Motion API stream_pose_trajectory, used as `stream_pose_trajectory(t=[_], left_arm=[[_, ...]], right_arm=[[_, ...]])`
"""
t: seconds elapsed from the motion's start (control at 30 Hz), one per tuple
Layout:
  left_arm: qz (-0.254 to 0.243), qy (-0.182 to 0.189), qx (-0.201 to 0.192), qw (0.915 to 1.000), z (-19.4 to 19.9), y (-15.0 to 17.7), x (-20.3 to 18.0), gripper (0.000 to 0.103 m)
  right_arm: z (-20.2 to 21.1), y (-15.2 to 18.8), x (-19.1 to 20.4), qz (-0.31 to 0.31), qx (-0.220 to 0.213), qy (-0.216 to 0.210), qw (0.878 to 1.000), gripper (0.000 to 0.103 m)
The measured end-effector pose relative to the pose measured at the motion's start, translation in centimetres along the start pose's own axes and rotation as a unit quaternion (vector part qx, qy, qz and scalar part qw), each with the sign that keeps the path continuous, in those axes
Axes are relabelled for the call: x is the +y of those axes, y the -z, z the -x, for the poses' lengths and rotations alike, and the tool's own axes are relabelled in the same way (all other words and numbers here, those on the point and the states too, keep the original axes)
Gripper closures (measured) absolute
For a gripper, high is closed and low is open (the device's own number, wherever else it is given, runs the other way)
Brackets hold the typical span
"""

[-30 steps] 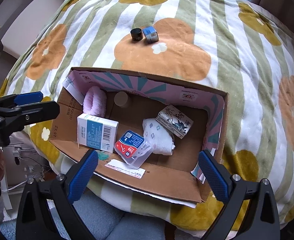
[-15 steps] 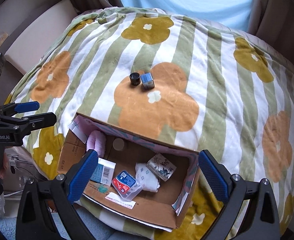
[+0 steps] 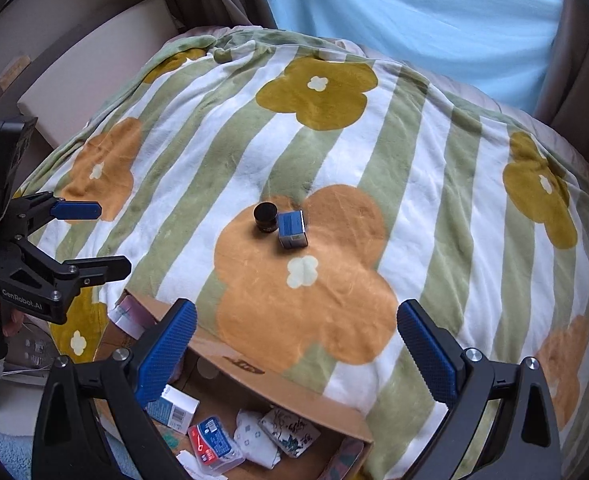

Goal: Organize objects
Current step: 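Withdraw both tools from the box toward the black jar and blue box, then grasp the black jar with the left tool while the right tool grasps the small blue box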

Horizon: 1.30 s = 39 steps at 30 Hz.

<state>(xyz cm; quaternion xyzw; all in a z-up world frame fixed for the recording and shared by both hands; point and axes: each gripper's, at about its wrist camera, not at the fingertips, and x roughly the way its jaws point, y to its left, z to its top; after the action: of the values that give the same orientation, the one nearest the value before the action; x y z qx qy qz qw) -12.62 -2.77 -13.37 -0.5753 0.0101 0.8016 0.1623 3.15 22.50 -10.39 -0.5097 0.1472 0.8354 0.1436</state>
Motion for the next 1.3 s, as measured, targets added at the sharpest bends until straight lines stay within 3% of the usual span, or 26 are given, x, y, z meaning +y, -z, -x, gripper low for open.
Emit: stream_pose_trajectory(t=[0.3,0.57,0.7,0.97,1.13,1.2,1.3], left_arm=[[-0.053,0.005,0.017,0.9984,-9.5,-4.1,2.0,0.003],[-0.102,0.027,0.039,0.9937,-17.1,-6.1,1.4,0.012],[-0.12,0.028,0.044,0.9914,-19.4,-6.4,0.9,0.021],[-0.119,0.041,0.039,0.9912,-21.0,-6.9,0.6,0.028],[-0.124,0.048,0.039,0.9903,-21.4,-7.3,0.3,0.043],[-0.131,0.05,0.041,0.9893,-21.6,-7.4,0.1,0.058],[-0.138,0.057,0.04,0.988,-21.5,-7.3,-0.2,0.068]], right_arm=[[-9.0,-2.5,-1.7,0.048,0.018,-0.031,0.998,0.004],[-16.1,-3.4,-2.0,0.103,0.036,-0.045,0.993,0.016],[-18.5,-3.4,-1.4,0.137,0.042,-0.051,0.988,0.027],[-20.6,-3.5,-0.5,0.163,0.04,-0.064,0.984,0.043],[-21.1,-3.6,-0.5,0.163,0.038,-0.067,0.984,0.051],[-21.1,-3.6,-0.7,0.159,0.038,-0.07,0.984,0.055],[-21.0,-3.7,-0.7,0.152,0.038,-0.08,0.984,0.065]])
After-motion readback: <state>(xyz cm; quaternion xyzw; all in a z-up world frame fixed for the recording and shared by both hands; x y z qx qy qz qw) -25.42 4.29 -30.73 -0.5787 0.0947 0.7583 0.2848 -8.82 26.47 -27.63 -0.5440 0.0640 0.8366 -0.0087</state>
